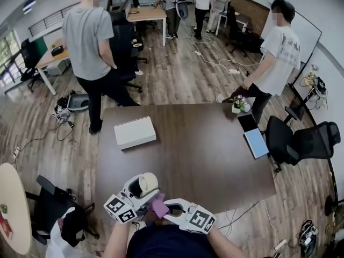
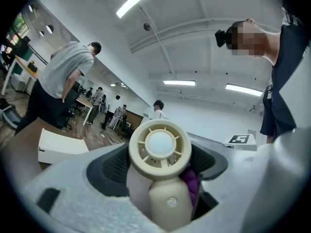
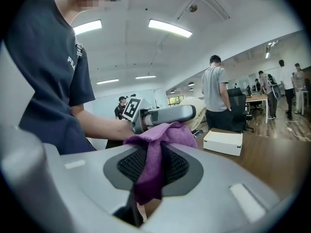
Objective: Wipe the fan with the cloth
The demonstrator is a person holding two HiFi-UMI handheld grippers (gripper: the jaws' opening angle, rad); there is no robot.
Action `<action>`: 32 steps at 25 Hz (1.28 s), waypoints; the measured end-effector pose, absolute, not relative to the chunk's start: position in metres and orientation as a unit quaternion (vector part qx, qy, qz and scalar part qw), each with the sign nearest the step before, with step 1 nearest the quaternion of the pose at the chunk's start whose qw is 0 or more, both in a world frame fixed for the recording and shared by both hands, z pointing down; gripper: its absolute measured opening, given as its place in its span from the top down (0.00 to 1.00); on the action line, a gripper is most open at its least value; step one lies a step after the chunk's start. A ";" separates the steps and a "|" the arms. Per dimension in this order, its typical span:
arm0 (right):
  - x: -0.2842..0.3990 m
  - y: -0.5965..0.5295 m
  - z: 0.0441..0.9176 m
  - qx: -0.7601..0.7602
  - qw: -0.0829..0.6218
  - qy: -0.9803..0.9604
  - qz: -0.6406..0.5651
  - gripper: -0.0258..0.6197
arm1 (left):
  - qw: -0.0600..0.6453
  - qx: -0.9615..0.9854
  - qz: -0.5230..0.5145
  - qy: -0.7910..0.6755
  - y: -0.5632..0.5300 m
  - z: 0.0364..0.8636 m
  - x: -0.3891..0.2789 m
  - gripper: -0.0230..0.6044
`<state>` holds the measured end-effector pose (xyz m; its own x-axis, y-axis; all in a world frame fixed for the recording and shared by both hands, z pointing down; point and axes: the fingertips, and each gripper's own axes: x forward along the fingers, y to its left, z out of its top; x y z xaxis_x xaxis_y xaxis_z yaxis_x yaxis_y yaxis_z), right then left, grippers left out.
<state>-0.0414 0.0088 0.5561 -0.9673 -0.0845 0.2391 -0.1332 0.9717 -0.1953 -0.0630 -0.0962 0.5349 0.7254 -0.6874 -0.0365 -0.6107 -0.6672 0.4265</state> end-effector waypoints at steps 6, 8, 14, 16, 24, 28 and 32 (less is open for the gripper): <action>-0.028 0.000 0.552 0.074 0.108 -0.985 0.116 0.82 | 0.214 0.908 -0.101 -0.347 -0.093 0.541 -0.055 0.37; -0.023 -0.005 0.553 0.087 0.105 -0.983 0.120 0.82 | 0.213 0.910 -0.097 -0.342 -0.092 0.542 -0.053 0.37; -0.015 -0.016 0.552 0.121 0.098 -0.980 0.123 0.82 | 0.216 0.913 -0.093 -0.332 -0.087 0.544 -0.051 0.37; -0.012 -0.020 0.552 0.134 0.094 -0.978 0.131 0.82 | 0.220 0.914 -0.094 -0.329 -0.086 0.545 -0.050 0.37; -0.003 -0.036 0.559 0.180 0.083 -0.969 0.149 0.82 | 0.226 0.915 -0.077 -0.326 -0.080 0.555 -0.049 0.37; 0.002 -0.046 0.554 0.194 0.063 -0.965 0.166 0.82 | 0.228 0.918 -0.076 -0.317 -0.076 0.555 -0.044 0.37; 0.006 -0.054 0.549 0.207 0.051 -0.961 0.174 0.82 | 0.230 0.923 -0.065 -0.303 -0.071 0.555 -0.037 0.37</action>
